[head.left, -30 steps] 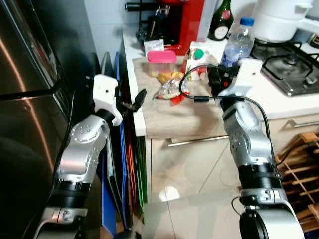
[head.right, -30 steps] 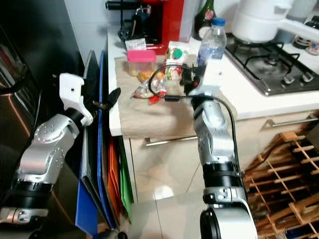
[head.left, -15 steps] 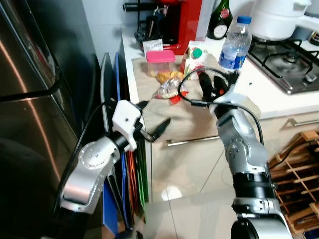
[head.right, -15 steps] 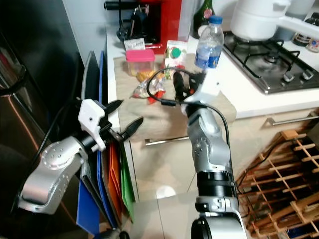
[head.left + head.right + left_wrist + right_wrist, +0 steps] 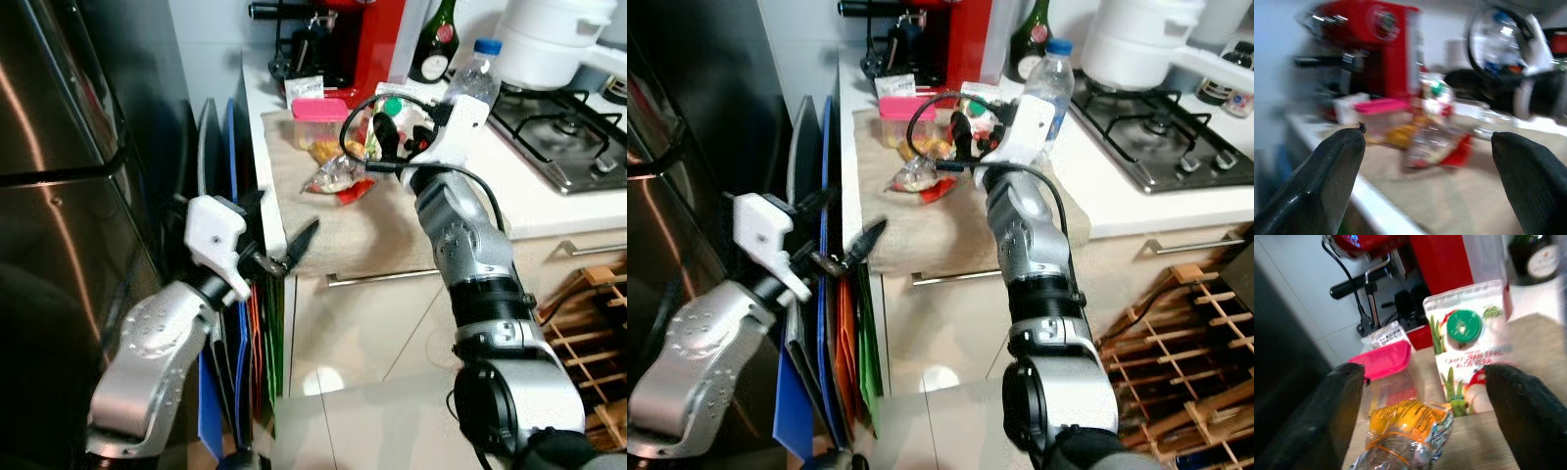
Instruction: Restocking fridge
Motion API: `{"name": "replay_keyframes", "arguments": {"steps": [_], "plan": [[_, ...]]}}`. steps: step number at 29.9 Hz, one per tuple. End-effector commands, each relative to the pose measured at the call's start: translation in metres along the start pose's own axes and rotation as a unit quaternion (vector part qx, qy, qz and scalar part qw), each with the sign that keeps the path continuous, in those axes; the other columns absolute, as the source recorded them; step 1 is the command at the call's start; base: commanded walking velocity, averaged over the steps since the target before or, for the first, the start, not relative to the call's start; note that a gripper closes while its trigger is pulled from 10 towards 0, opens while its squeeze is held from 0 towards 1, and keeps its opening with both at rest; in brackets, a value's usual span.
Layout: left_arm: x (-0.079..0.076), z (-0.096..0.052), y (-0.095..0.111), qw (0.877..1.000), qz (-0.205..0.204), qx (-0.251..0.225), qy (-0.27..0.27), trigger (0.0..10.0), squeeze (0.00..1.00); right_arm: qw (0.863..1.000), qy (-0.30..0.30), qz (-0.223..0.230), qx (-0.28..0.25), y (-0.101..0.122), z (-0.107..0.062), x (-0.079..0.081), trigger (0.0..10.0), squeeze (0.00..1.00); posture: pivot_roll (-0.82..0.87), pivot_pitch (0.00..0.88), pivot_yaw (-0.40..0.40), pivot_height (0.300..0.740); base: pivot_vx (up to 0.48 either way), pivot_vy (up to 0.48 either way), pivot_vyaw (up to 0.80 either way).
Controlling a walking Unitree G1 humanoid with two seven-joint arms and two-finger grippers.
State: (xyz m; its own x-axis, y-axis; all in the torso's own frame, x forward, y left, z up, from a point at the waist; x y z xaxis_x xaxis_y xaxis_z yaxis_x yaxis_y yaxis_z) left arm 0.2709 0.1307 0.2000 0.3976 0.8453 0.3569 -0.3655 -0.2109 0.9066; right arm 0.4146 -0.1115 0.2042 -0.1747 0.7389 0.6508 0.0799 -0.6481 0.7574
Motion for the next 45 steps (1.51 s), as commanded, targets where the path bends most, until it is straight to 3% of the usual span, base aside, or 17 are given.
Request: {"name": "replay_keyframes", "arguments": {"steps": [1,3,5,6,15,18,20,24,25,26,27,30,34,43,45], "plan": [[0.002,-0.004,0.002,1.000,0.003,0.007,0.010,10.0,0.00,1.000,-0.006,0.021,0.004,-0.001,0.004,-0.001,10.0,1.00,0.24,0.000,-0.065,0.740,0.000,0.000,0.00],[0.002,-0.007,0.005,1.000,0.004,0.009,0.012,10.0,0.00,1.000,-0.008,0.025,0.009,-0.003,0.006,0.000,10.0,1.00,0.26,0.000,-0.072,0.740,0.000,0.000,0.00],[0.003,-0.015,0.007,0.999,0.001,0.024,0.024,10.0,0.00,0.997,-0.017,0.045,0.061,-0.021,0.011,0.000,10.0,1.00,0.28,0.000,-0.080,0.740,0.000,0.000,0.00],[0.002,-0.018,0.008,0.999,-0.001,0.028,0.025,10.0,0.00,0.996,-0.022,0.046,0.073,-0.026,0.012,-0.001,10.0,0.00,0.28,0.006,-0.084,0.740,0.000,0.000,0.00],[0.000,-0.029,0.007,0.998,-0.011,0.056,0.026,10.0,0.00,0.986,-0.092,0.081,0.114,-0.047,0.011,-0.013,10.0,0.00,0.30,0.057,-0.091,0.740,0.000,0.000,0.00],[0.001,-0.030,0.008,0.998,-0.012,0.061,0.029,10.0,0.00,0.983,-0.113,0.077,0.123,-0.050,0.009,-0.020,10.0,0.00,0.29,0.068,-0.095,0.740,0.000,0.000,0.00],[0.003,-0.031,0.006,0.997,-0.018,0.069,0.034,10.0,0.00,0.980,-0.129,0.051,0.142,-0.055,0.006,-0.027,10.0,0.00,0.29,0.076,-0.100,0.740,0.000,0.000,0.00],[0.005,-0.031,0.005,0.996,-0.033,0.075,0.046,10.0,0.00,0.974,-0.142,0.048,0.170,-0.064,0.002,-0.031,10.0,0.00,0.28,0.081,-0.103,0.740,0.000,0.000,0.00],[0.005,-0.031,0.004,0.995,-0.040,0.078,0.048,10.0,0.00,0.971,-0.146,0.065,0.179,-0.067,0.000,-0.032,10.0,0.00,0.28,0.081,-0.103,0.740,0.000,0.000,0.00],[0.005,-0.031,0.003,0.994,-0.047,0.080,0.050,10.0,0.00,0.968,-0.150,0.078,0.186,-0.070,-0.001,-0.032,8.9,0.00,0.28,0.081,-0.104,0.740,0.000,0.000,0.00],[0.005,-0.031,0.002,0.994,-0.052,0.083,0.053,10.0,0.00,0.966,-0.152,0.091,0.191,-0.072,-0.002,-0.033,0.0,0.00,0.28,0.081,-0.104,0.740,0.000,0.000,0.00],[0.005,-0.031,-0.001,0.992,-0.062,0.092,0.057,10.0,0.00,0.958,-0.154,0.120,0.208,-0.082,-0.005,-0.032,0.0,0.00,0.27,0.082,-0.107,0.740,0.000,0.000,0.00],[0.006,-0.030,-0.002,0.991,-0.064,0.097,0.060,10.0,0.00,0.954,-0.157,0.126,0.223,-0.091,-0.009,-0.032,0.0,0.00,0.27,0.081,-0.112,0.740,0.000,0.000,0.00],[0.010,-0.025,-0.004,0.991,-0.062,0.099,0.066,10.0,0.00,0.954,-0.144,0.134,0.227,-0.093,-0.008,-0.027,0.0,0.00,0.25,0.076,-0.138,0.740,0.000,0.000,0.00],[0.007,-0.014,-0.002,0.993,-0.055,0.087,0.061,10.0,0.00,0.955,-0.137,0.138,0.222,-0.091,-0.006,-0.025,0.0,0.00,0.24,0.074,-0.148,0.740,0.000,0.000,0.00]]}}
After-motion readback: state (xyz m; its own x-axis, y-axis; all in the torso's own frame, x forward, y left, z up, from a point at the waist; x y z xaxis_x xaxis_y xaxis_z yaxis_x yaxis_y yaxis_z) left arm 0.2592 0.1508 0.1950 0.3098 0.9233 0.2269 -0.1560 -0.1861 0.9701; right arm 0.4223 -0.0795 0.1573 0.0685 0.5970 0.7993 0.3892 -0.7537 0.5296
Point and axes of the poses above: a point about 5 cm out from each wrist's last joint towards the gripper, its own z axis pointing out of the wrist towards the gripper, its own y axis along the axis of the wrist's last joint, x = y × z, the point moved 2 cm from there along z, pointing out of the wrist towards the gripper, and after that the axes turned 14 degrees about z, right-handed, at the moved point
